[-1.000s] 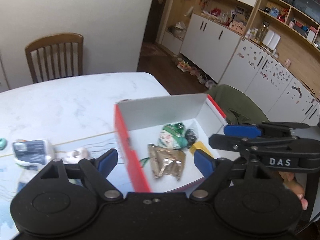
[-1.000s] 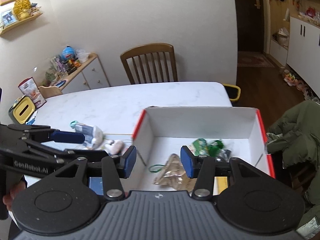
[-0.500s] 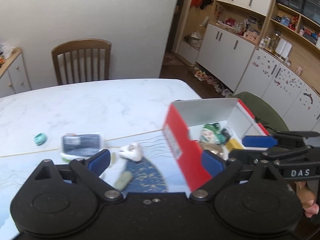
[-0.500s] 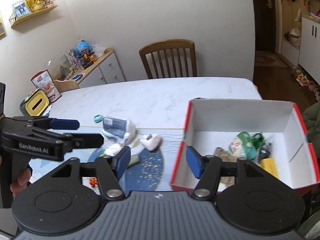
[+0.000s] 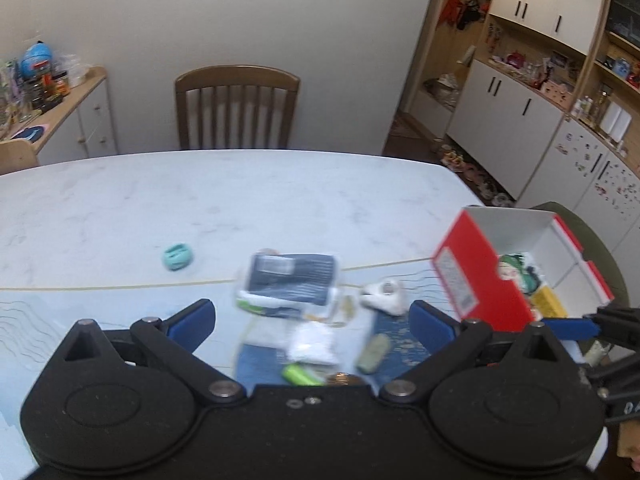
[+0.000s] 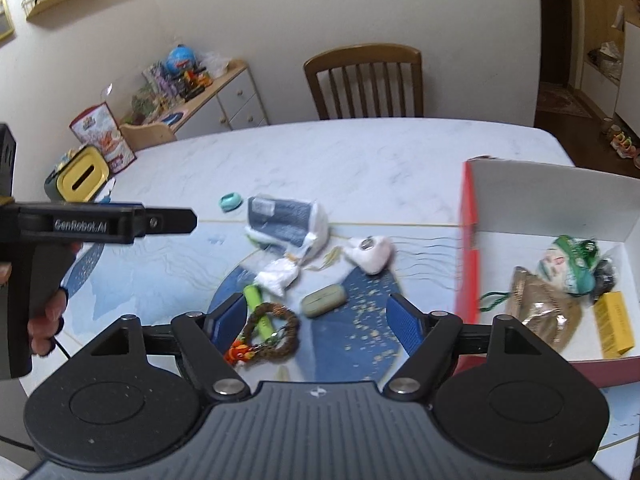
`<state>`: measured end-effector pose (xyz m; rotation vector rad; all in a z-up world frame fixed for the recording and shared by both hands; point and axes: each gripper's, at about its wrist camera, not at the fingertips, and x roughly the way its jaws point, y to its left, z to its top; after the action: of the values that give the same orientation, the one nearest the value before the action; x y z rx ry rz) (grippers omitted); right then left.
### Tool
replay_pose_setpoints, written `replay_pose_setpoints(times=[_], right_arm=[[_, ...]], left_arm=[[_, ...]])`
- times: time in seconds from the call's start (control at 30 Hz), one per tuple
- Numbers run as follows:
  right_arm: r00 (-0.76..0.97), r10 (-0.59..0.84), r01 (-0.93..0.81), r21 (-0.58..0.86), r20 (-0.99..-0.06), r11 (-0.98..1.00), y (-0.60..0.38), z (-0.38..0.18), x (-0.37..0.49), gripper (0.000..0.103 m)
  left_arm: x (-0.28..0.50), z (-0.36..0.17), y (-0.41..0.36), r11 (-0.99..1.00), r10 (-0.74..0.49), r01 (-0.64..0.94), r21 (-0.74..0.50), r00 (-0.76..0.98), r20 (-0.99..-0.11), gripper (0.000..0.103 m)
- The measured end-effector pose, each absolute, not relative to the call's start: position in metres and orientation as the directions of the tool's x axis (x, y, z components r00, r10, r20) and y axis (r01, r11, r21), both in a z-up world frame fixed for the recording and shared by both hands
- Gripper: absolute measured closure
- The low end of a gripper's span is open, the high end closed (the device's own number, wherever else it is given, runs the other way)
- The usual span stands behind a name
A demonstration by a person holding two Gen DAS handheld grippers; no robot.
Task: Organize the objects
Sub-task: 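Move both grippers back toward the remaining items on the table, then grasp the teal eraser with the left gripper while the right gripper grasps the red toy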
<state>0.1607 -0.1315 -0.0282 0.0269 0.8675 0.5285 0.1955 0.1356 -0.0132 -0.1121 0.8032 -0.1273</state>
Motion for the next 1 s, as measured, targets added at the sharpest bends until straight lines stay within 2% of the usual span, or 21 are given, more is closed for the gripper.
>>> replay_pose_setpoints(times=[0.17, 0.3, 0.43, 1.0], right_arm=[[0.498, 0.453, -0.445, 0.231, -0.739, 0.865, -0.104, -0.039, 0.161, 0.026], [0.471, 0.453, -0.525, 0.172, -0.757, 0.834, -0.076, -0.05, 0.151, 0.027], [0.414, 0.467, -0.573, 0.175, -0.782, 0.801, -0.051, -0.065, 0.147, 0.027], [0.356, 0.395, -0.692, 0.045, -0.847, 0.72, 0.006, -0.109, 0.144, 0.027]], left_arm=[[0.204, -0.025, 0.168, 0.99, -0.12, 0.03, -0.137, 0.691, -0.713, 0.0], [0.219, -0.038, 0.191, 0.994, -0.065, -0.021, -0.109, 0.686, -0.724, 0.0], [0.236, -0.052, 0.209, 0.996, -0.027, -0.041, -0.075, 0.675, -0.737, 0.0], [0.316, -0.108, 0.246, 0.992, 0.015, -0.104, -0.07, 0.648, -0.762, 0.001]])
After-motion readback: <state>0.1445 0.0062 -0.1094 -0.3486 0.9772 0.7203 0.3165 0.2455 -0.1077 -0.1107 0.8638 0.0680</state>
